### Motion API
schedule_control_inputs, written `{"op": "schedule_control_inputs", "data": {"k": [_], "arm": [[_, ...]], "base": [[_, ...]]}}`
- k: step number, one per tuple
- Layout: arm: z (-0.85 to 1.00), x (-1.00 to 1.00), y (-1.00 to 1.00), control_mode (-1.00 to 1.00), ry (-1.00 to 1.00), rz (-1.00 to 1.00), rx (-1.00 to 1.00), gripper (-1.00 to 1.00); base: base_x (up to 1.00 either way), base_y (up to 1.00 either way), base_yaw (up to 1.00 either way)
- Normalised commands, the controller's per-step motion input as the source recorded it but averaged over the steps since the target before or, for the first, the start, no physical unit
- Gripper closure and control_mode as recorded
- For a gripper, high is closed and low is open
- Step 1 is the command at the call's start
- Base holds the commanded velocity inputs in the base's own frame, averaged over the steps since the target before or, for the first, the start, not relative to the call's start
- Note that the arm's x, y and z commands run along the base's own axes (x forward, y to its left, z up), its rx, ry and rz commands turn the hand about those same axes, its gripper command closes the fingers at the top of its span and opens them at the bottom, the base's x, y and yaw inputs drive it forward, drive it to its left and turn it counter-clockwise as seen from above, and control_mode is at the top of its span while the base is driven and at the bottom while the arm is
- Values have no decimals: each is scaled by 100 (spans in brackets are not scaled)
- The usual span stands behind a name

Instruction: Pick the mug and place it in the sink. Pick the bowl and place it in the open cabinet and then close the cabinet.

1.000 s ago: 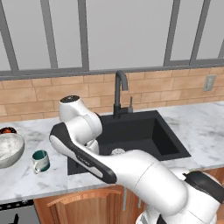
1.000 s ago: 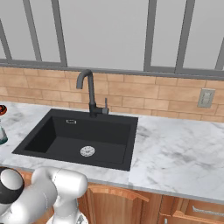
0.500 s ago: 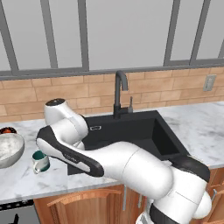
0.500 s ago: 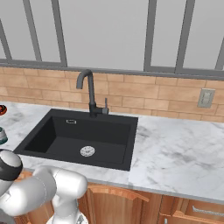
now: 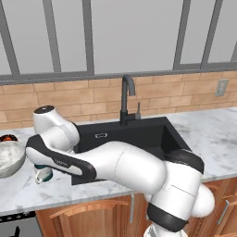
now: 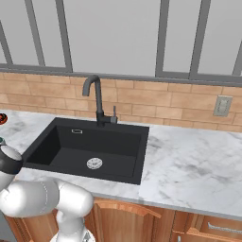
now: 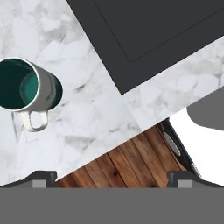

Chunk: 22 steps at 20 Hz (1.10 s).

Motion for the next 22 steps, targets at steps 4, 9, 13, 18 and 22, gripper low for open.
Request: {"op": "schedule_control_inputs", "data": {"k": [4,9,13,18,22], "arm": [[-18,11,37,-100,0,2,0,-100],[-20,7,28,-100,0,2,0,-100],[-18,5,4,-100,0,3,0,-100],[-18,4,0,-100,0,4,0,-100],[-23,1,0,-100,0,4,0,-100]], "base": [[0,0,0],[0,0,0],[0,0,0],[0,0,0],[0,0,0]]}}
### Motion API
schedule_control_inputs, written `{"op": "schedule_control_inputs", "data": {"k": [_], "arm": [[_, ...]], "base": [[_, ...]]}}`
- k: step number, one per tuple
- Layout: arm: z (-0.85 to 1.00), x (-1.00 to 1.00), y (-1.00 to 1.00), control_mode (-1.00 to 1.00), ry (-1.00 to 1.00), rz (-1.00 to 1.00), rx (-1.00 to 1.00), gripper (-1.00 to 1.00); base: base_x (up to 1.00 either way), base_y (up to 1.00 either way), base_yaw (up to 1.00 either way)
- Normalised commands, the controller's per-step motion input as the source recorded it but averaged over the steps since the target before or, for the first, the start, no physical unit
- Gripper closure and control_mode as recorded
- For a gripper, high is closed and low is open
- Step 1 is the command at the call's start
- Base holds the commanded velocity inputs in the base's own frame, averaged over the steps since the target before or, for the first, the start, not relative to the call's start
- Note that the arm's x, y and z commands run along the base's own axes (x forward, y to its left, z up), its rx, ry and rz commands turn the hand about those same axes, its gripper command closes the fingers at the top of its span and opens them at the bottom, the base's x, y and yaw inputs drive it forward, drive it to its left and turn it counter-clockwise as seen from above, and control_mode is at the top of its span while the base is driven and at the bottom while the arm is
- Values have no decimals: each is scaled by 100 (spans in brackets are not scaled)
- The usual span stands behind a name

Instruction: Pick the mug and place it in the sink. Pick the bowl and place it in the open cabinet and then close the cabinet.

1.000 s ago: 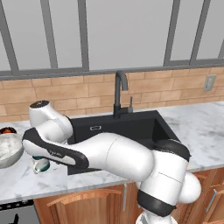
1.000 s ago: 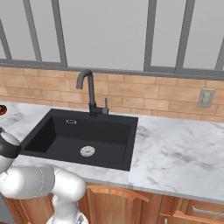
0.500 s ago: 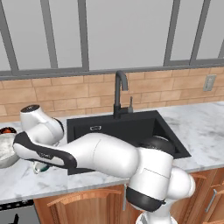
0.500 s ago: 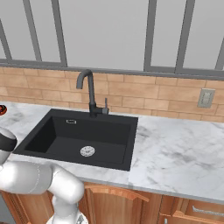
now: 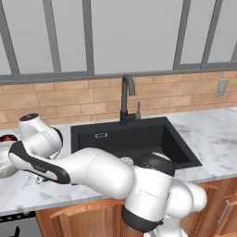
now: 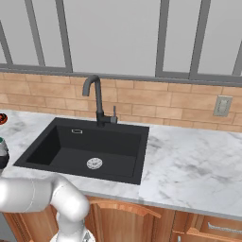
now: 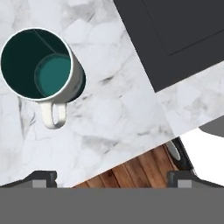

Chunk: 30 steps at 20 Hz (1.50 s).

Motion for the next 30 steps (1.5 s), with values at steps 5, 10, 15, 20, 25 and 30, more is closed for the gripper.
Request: {"op": "schedule_control_inputs", "data": {"k": [5,10,15,20,25,30], "arm": [[-31,0,0,-100,-5,1,1,-100],[-25,3,0,-100,-11,0,1,-100],[-16,20,0,-100,-3,0,3,-100],[-13,23,1,-100,0,0,4,-100],[-17,24,29,-100,0,0,1,-100],[-5,13,40,-100,0,-3,0,-100]], "base": [[0,0,0],[0,0,0],[0,0,0],[0,0,0],[0,0,0],[0,0,0]]}}
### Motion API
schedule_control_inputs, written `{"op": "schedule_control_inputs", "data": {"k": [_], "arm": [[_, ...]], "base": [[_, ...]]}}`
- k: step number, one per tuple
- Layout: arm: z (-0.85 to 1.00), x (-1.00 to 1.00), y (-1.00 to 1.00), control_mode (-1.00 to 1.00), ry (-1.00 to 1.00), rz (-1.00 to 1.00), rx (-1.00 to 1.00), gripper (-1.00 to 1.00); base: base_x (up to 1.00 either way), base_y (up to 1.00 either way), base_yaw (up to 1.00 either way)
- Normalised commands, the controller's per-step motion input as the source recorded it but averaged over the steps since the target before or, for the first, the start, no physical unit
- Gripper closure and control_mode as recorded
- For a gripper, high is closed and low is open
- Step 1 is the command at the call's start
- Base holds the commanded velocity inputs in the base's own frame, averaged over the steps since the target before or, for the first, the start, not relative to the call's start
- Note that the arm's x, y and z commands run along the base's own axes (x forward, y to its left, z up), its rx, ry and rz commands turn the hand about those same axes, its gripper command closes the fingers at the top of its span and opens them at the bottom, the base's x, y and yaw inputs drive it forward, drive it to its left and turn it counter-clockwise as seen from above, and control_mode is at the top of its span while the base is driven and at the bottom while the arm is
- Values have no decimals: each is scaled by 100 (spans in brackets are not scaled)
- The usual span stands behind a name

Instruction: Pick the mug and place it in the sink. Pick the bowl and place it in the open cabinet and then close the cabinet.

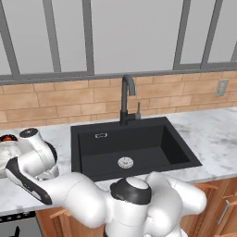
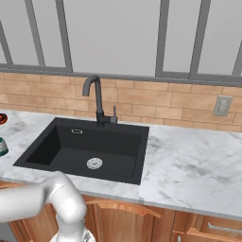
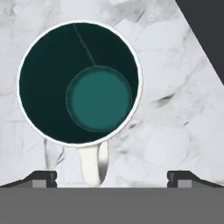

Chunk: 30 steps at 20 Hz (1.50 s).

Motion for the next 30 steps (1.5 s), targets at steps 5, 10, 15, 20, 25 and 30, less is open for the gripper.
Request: {"op": "schedule_control_inputs", "data": {"k": [5,10,15,20,25,30], "arm": [[0,25,15,-100,0,-2,0,-100],[-8,8,0,-100,0,0,0,-100],[-24,5,14,-100,0,0,0,-100],[-32,0,2,-100,0,0,0,100],[-35,3,6,-100,0,-2,0,100],[-42,-1,0,-100,0,0,1,100]], "base": [[0,0,0],[0,0,0],[0,0,0],[0,0,0],[0,0,0],[0,0,0]]}}
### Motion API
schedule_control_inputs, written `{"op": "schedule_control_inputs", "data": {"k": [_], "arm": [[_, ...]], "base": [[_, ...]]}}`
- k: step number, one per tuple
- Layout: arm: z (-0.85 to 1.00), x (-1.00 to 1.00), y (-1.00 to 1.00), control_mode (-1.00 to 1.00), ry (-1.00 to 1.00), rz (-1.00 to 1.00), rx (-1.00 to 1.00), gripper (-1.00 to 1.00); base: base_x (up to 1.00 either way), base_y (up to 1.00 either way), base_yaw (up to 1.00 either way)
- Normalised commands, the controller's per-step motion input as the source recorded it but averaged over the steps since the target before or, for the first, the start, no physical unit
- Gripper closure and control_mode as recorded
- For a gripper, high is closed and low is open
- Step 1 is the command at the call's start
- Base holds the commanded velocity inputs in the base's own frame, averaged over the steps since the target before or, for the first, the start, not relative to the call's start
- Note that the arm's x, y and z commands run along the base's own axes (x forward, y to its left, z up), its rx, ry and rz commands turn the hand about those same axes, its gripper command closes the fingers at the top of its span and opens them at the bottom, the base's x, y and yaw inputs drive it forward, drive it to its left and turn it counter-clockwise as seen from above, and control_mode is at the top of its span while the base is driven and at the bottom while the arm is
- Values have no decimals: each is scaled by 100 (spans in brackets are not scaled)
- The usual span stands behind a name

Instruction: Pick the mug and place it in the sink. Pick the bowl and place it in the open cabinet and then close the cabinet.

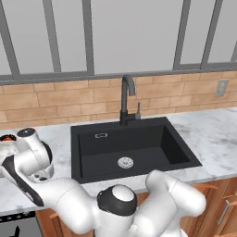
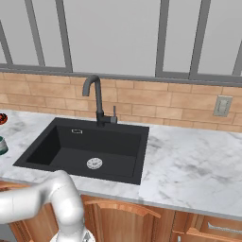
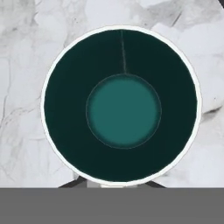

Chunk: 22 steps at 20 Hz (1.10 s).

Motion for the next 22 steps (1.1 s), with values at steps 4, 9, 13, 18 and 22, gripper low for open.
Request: {"op": "schedule_control_inputs", "data": {"k": [4,9,13,18,22], "arm": [[-15,-1,-7,-100,5,-2,1,100],[53,-13,-25,-100,21,-21,0,100],[64,0,-53,-100,48,-39,0,100],[34,-1,-70,-100,8,-45,-11,100],[4,-33,-77,-100,-30,-39,-22,100]], "base": [[0,0,0],[0,0,0],[0,0,0],[0,0,0],[0,0,0]]}}
